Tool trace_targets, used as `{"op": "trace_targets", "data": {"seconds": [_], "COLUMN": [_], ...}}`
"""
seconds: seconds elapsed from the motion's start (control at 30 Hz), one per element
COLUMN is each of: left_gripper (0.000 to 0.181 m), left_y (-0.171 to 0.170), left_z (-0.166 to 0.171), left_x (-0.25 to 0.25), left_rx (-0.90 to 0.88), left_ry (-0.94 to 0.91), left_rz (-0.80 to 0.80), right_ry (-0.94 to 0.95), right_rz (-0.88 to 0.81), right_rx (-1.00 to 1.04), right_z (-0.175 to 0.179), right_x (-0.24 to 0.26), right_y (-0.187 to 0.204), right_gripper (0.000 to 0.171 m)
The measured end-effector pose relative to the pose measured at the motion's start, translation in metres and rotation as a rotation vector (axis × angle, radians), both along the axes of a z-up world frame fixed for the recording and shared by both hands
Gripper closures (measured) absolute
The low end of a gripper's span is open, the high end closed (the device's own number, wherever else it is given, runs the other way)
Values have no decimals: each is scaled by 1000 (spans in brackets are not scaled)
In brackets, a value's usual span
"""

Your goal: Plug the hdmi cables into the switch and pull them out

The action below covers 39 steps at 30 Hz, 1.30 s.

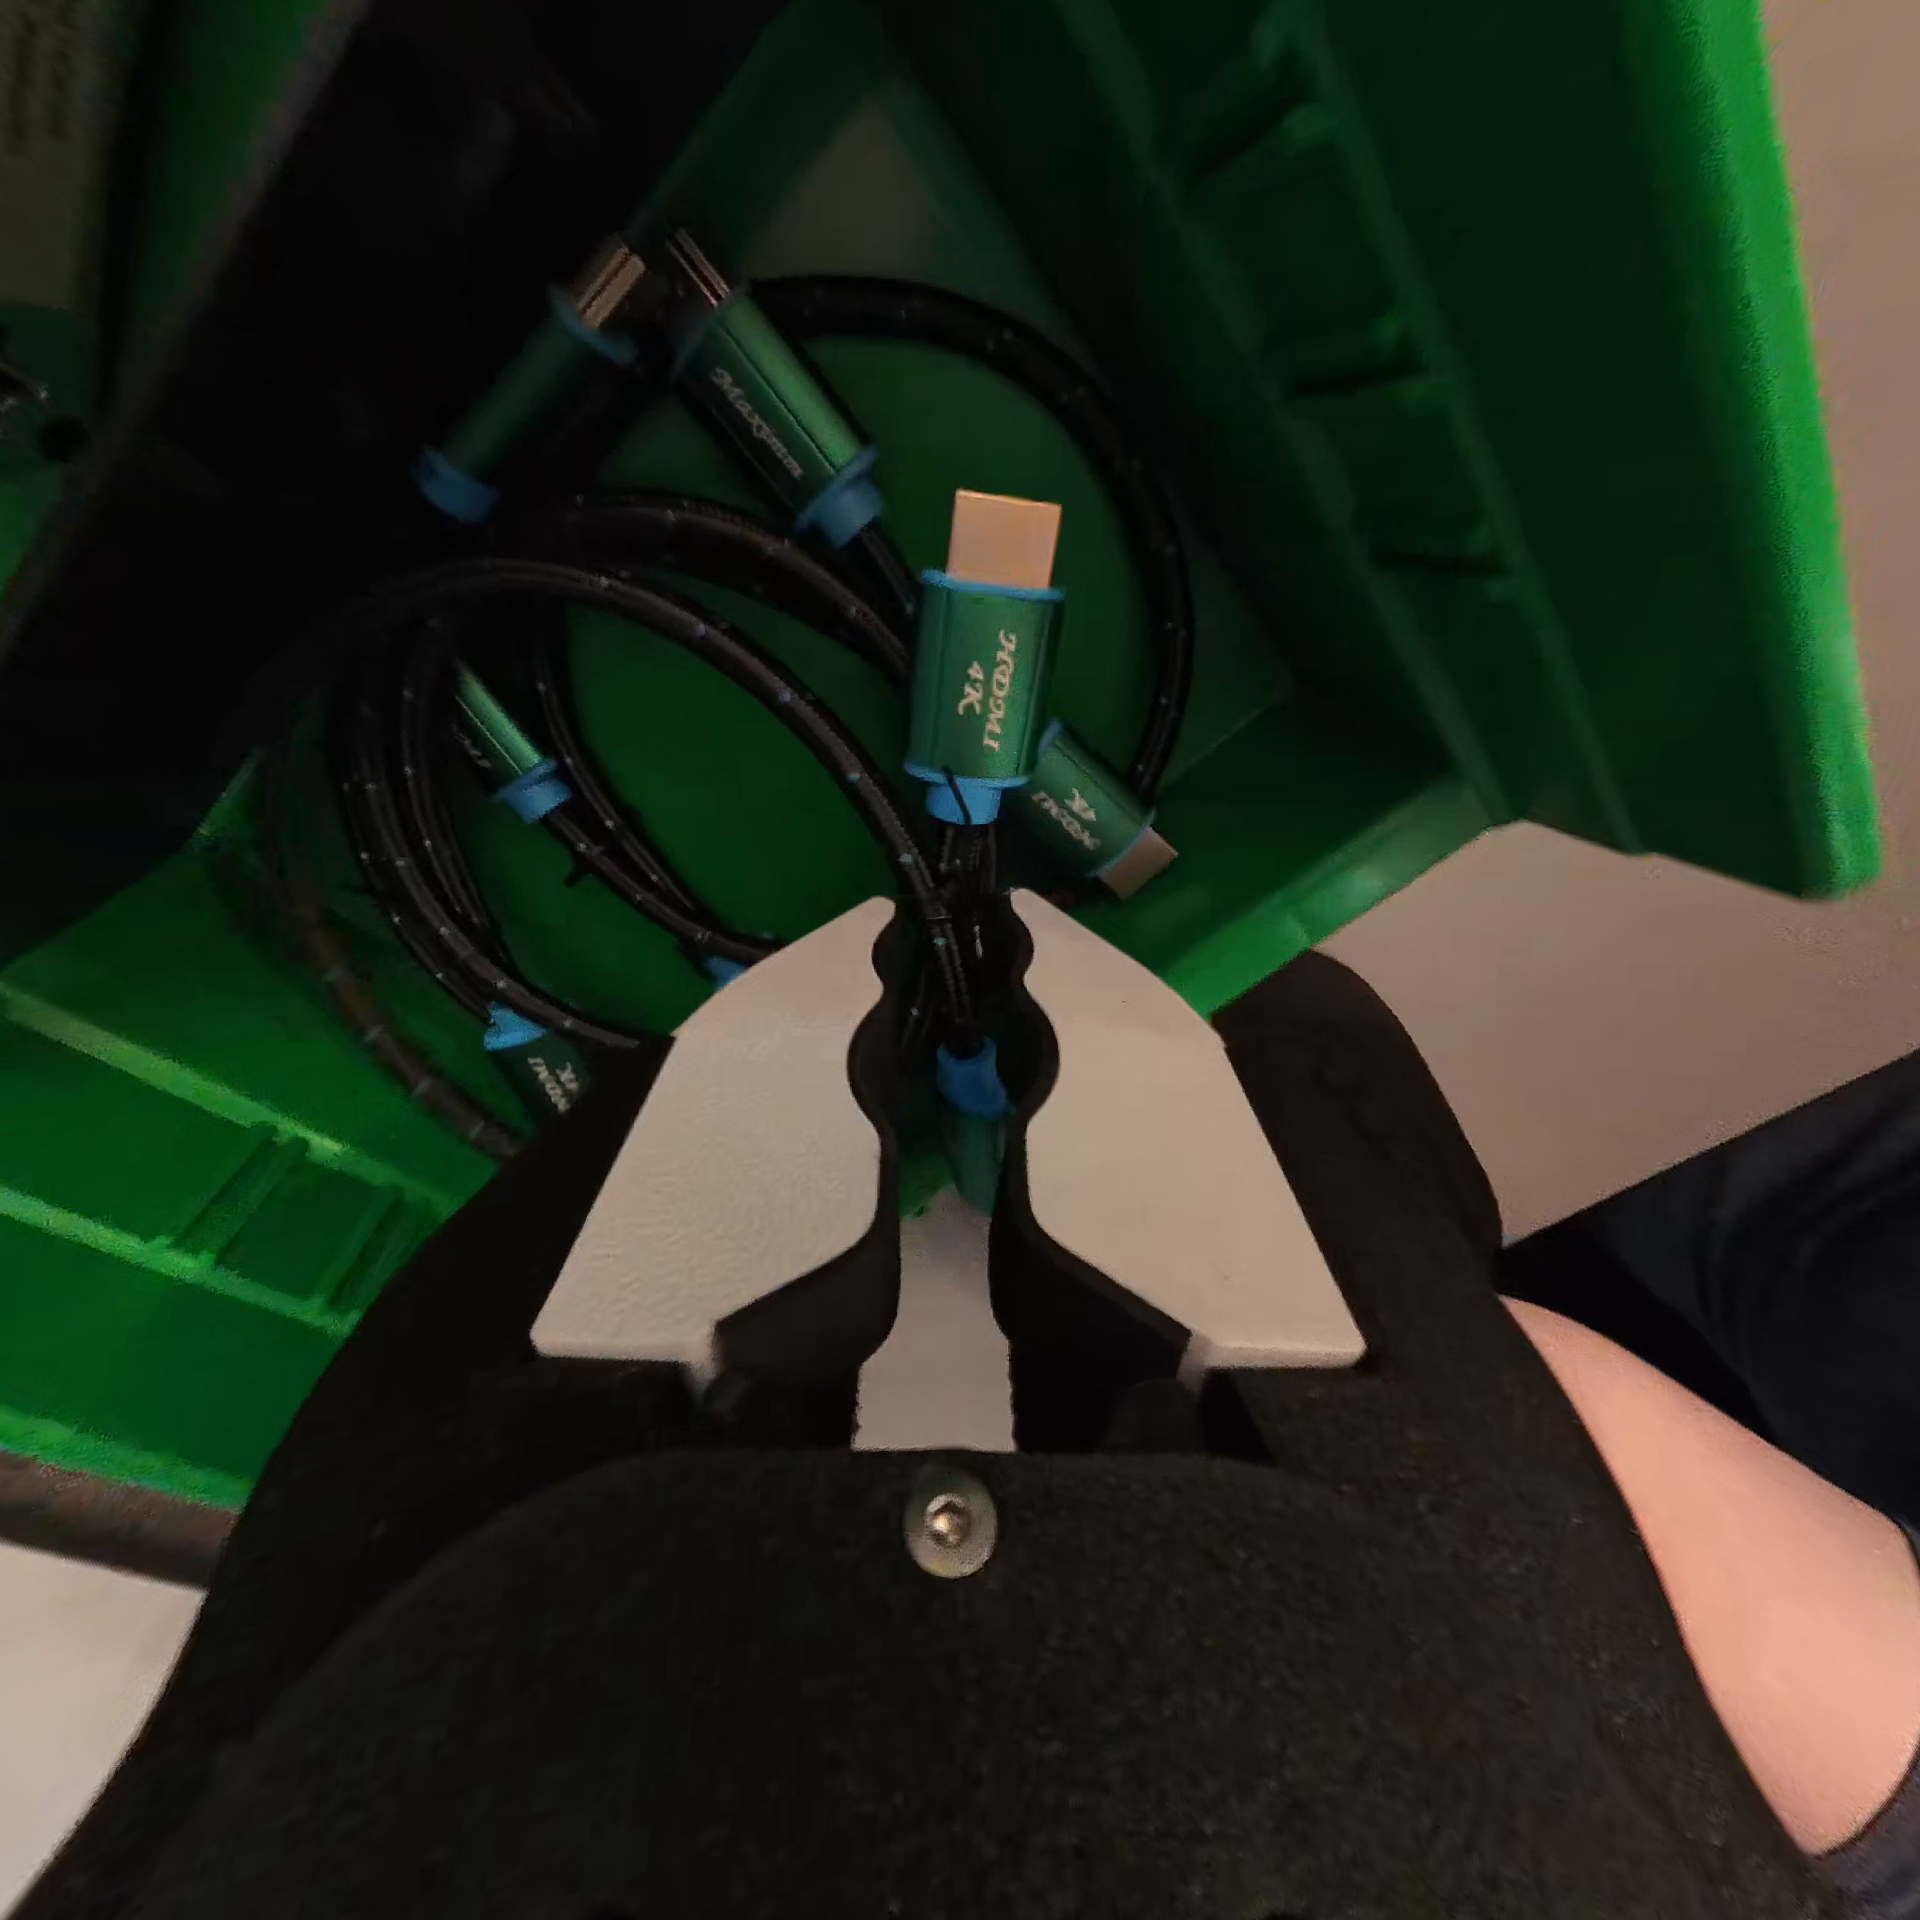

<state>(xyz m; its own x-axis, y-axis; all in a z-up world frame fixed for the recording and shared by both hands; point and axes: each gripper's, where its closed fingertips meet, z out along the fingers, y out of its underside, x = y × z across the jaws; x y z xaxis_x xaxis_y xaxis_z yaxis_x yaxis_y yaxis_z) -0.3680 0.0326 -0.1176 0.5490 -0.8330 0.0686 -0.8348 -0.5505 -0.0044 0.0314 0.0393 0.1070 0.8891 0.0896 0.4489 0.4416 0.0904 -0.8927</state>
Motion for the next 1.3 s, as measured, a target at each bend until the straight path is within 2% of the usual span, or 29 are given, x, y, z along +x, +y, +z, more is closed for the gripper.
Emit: {"op": "trace_targets", "data": {"seconds": [0.17,0.37,0.5,0.57,0.7,0.8,0.87,1.03,1.2,1.3], "left_gripper": [169,172,172,172,171,172,172,172,171,170], "left_y": [5,5,-9,-27,-67,-65,-65,-80,-92,-97], "left_z": [36,106,158,171,146,106,75,11,-15,-23], "left_x": [-4,10,55,93,171,211,229,248,250,254], "left_rx": [118,372,573,602,547,556,498,267,206,165], "left_ry": [-122,-345,-501,-579,-564,-461,-428,-379,-321,-347], "left_rz": [42,49,-57,-153,-414,-490,-518,-558,-626,-633], "right_ry": [2,7,8,9,5,18,36,76,68,66], "right_rz": [-1,-1,-6,-14,-54,-86,-99,-112,-118,-121], "right_rx": [4,14,25,31,56,87,105,118,112,111], "right_z": [2,6,9,11,20,31,37,43,41,41], "right_x": [1,3,5,8,22,37,47,62,64,65], "right_y": [-1,-3,-5,-6,-12,-20,-25,-30,-28,-28], "right_gripper": [113,113,114,114,114,114,115,116,116,116]}}
